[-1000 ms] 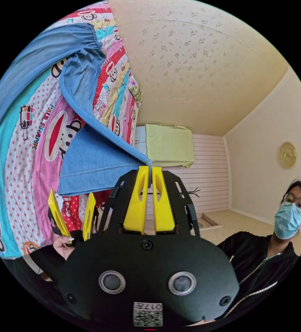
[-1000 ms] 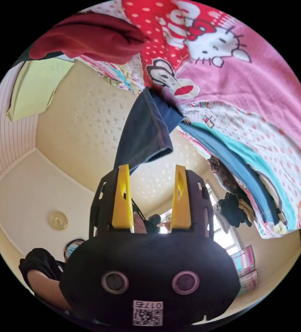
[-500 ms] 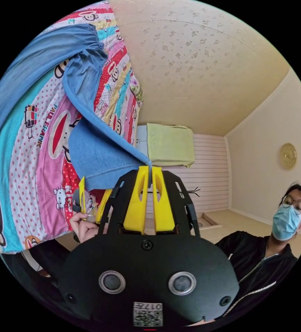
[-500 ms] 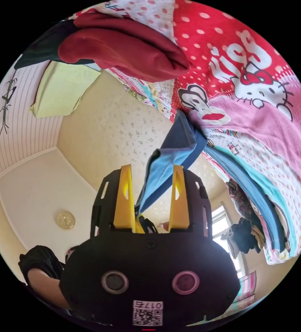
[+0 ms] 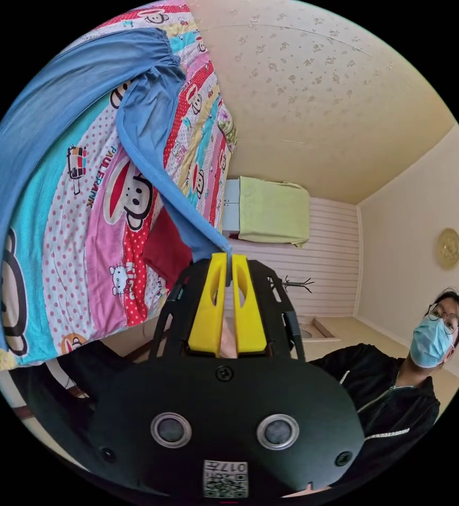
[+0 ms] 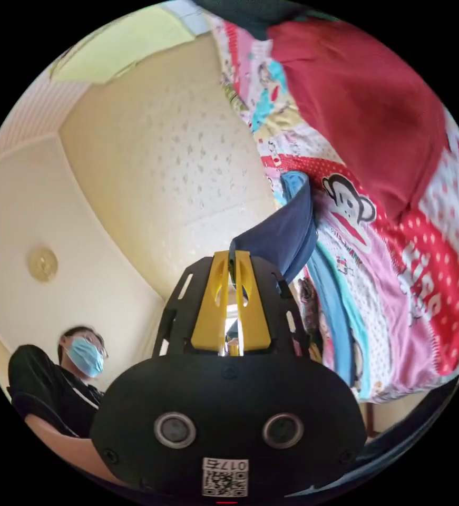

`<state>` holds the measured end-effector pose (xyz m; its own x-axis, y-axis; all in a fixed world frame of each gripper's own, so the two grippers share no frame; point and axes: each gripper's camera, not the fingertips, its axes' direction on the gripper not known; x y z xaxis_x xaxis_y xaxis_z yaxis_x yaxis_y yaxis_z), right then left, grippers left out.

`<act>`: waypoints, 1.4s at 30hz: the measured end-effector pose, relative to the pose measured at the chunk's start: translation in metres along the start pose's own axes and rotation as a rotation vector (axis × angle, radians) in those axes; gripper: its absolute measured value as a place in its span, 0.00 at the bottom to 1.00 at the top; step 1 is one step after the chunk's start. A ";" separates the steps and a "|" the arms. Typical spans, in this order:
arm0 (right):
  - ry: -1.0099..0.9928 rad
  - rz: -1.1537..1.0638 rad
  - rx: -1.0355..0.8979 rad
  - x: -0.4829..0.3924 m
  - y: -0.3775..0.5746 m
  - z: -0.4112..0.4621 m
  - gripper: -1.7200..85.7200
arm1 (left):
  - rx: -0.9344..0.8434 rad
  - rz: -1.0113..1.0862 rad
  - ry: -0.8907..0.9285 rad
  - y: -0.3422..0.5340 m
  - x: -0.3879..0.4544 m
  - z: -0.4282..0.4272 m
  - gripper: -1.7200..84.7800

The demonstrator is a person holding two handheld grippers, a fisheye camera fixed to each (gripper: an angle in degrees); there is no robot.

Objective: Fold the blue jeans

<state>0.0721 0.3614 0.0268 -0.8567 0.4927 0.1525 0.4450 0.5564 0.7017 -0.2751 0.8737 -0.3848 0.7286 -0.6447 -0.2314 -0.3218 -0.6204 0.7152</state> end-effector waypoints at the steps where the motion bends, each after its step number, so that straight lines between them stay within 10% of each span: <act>1: 0.074 -0.052 -0.061 -0.020 0.001 -0.001 0.06 | -0.050 -0.001 -0.016 0.002 -0.010 0.000 0.02; 9: 0.502 -0.037 -0.252 0.045 0.019 -0.031 0.05 | -0.243 -0.212 -0.142 0.047 -0.143 0.030 0.02; 17: 0.563 0.063 -0.222 0.124 0.046 -0.025 0.05 | 0.027 -0.493 0.242 0.120 -0.256 0.038 0.03; 24: 0.609 -0.024 -0.296 0.124 0.065 0.014 0.05 | -0.031 -0.264 0.433 0.164 -0.237 0.038 0.13; 31: 0.653 -0.171 -0.391 0.107 0.088 0.056 0.05 | -0.266 0.281 -0.191 0.165 -0.114 0.095 0.17; 42: 0.782 -0.354 -0.471 0.093 0.111 0.104 0.05 | -0.342 0.856 -0.643 0.222 -0.017 0.326 0.21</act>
<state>0.0689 0.5386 0.0466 -0.9274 -0.3288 0.1785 0.1245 0.1785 0.9760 -0.5565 0.6013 -0.4374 -0.1324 -0.9715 0.1966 -0.3115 0.2291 0.9222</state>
